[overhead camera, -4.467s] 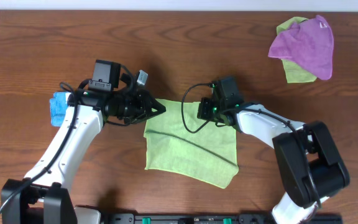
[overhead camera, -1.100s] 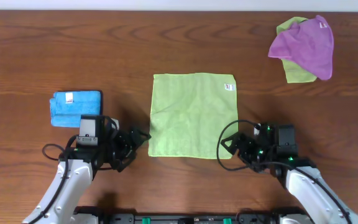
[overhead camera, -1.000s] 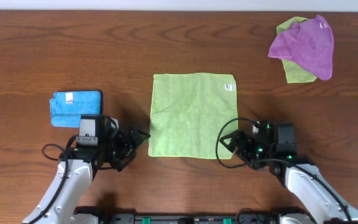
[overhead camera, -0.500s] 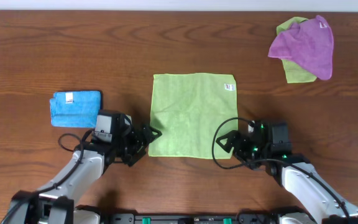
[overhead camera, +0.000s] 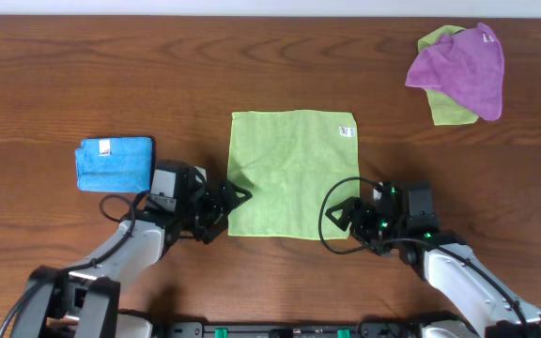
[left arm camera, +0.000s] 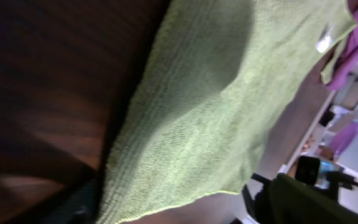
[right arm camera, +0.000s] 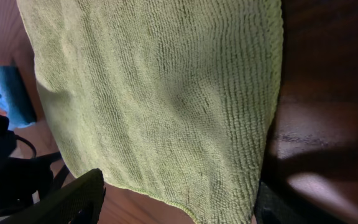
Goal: Fold the cloth
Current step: 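Grasp the green cloth's bottom corners with both grippers, then lift the bottom edge with both grippers and fold it up over the top edge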
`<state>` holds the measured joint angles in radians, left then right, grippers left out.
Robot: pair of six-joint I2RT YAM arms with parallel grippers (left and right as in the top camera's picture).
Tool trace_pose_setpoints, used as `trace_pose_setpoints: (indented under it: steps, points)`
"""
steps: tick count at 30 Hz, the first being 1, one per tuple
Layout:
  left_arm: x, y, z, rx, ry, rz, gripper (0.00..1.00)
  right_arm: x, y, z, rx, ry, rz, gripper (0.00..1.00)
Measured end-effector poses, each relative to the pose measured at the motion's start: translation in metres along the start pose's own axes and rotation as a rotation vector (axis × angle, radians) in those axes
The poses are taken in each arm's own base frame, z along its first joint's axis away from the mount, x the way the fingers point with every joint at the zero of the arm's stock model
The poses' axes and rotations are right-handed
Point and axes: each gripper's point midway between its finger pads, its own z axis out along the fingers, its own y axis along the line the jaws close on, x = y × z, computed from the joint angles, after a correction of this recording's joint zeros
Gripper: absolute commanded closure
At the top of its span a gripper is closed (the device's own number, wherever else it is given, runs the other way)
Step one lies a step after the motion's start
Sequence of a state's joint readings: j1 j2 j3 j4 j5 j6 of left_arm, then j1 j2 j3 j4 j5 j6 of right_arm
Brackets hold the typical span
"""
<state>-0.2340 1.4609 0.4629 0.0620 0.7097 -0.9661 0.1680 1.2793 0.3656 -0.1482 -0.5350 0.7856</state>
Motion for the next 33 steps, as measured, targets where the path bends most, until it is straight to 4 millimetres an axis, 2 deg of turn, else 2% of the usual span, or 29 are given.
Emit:
trace_pose_setpoints:
  steps: [2, 5, 9, 11, 12, 19, 23, 28, 33]
  points:
    - [0.002, 0.001, 0.002, -0.007, 0.004, 0.001, 0.24, 0.000, 0.000, 0.000, 0.003, -0.002, 0.000, 0.24]
    - [0.003, 0.003, 0.005, -0.017, 0.009, 0.000, 0.29, -0.001, -0.002, 0.001, 0.009, -0.004, 0.004, 0.28]
    - [0.003, 0.006, 0.007, -0.031, 0.006, -0.006, 0.47, -0.003, -0.003, 0.002, 0.017, -0.011, 0.012, 0.37]
    - [0.002, 0.009, 0.008, -0.044, 0.000, -0.006, 0.56, -0.005, -0.003, 0.004, 0.015, -0.013, 0.012, 0.45]
    - [0.002, 0.011, 0.009, -0.052, -0.005, -0.002, 0.65, -0.008, -0.004, 0.006, 0.022, -0.022, 0.017, 0.52]
    - [0.004, 0.020, 0.012, -0.091, -0.012, -0.008, 0.92, -0.016, -0.012, 0.016, 0.044, -0.041, 0.015, 0.98]
    - [0.003, 0.022, 0.012, -0.097, -0.018, -0.003, 0.94, -0.017, -0.013, 0.017, 0.048, -0.044, 0.019, 0.99]
    - [0.002, 0.015, 0.012, -0.062, -0.011, 0.029, 0.94, -0.016, -0.013, 0.015, 0.050, -0.047, 0.019, 0.99]
    - [0.011, 0.010, 0.012, -0.032, 0.044, 0.043, 0.94, -0.006, -0.016, 0.005, 0.067, -0.036, 0.028, 0.99]
